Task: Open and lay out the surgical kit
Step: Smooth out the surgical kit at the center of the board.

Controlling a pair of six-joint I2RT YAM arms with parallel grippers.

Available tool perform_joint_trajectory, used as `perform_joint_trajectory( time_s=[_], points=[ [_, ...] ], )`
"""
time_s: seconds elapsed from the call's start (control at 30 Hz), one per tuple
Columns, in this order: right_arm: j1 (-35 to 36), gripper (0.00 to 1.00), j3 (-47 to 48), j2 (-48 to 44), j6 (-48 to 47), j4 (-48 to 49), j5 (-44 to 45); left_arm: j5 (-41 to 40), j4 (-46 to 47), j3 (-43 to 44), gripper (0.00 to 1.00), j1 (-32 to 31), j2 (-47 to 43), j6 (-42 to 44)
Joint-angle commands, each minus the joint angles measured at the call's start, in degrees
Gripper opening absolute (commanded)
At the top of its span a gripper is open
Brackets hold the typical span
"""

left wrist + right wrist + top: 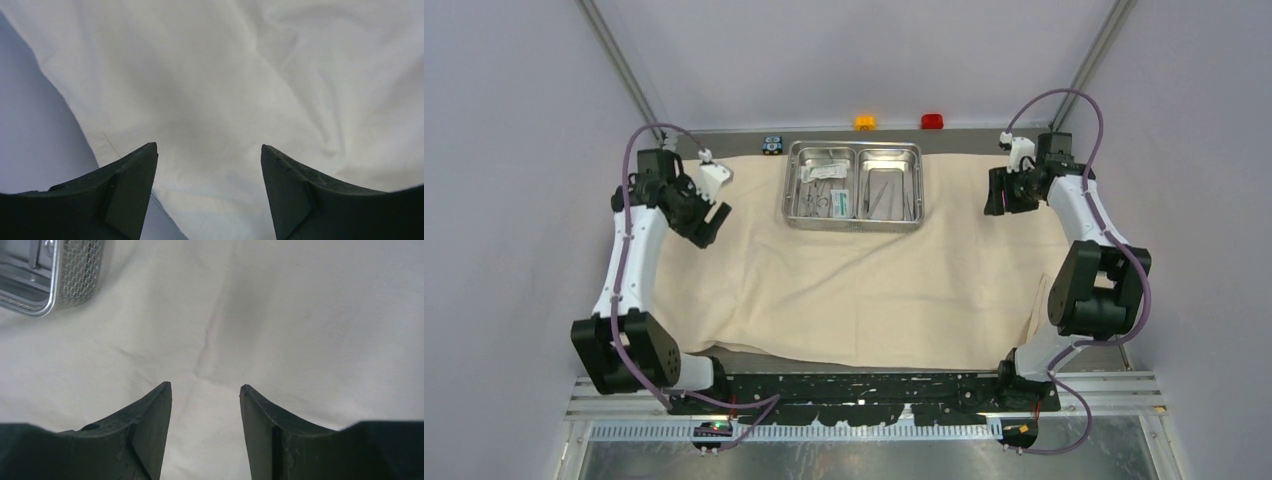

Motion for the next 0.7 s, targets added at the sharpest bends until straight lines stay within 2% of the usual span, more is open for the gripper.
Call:
perform_joint_trajectory(
  time_s=[0.0,0.23,0.47,0.67],
  points=[
    [2.2,0.58,-1.1,-4.0,-0.5,0.9,-3.8,3.0,-16.4,-7.5,0.78,0.1,-8.3,16.4],
    [3.5,0.58,-0.9,-2.9,0.1,1.1,-5.0,-7.0,-29.6,-13.2,0.78,0.1,-16.0,24.4],
    [4.1,0.57,0.1,-0.5,0.5,0.6,-6.1,-17.8,-30.2,-20.0,0.78,0.8,-17.7,31.4],
    [4.4,0.57,0.1,0.9,0.2,0.3,-5.9,-19.6,-27.0,-23.4,0.78,5.4,-13.1,36.0]
  ],
)
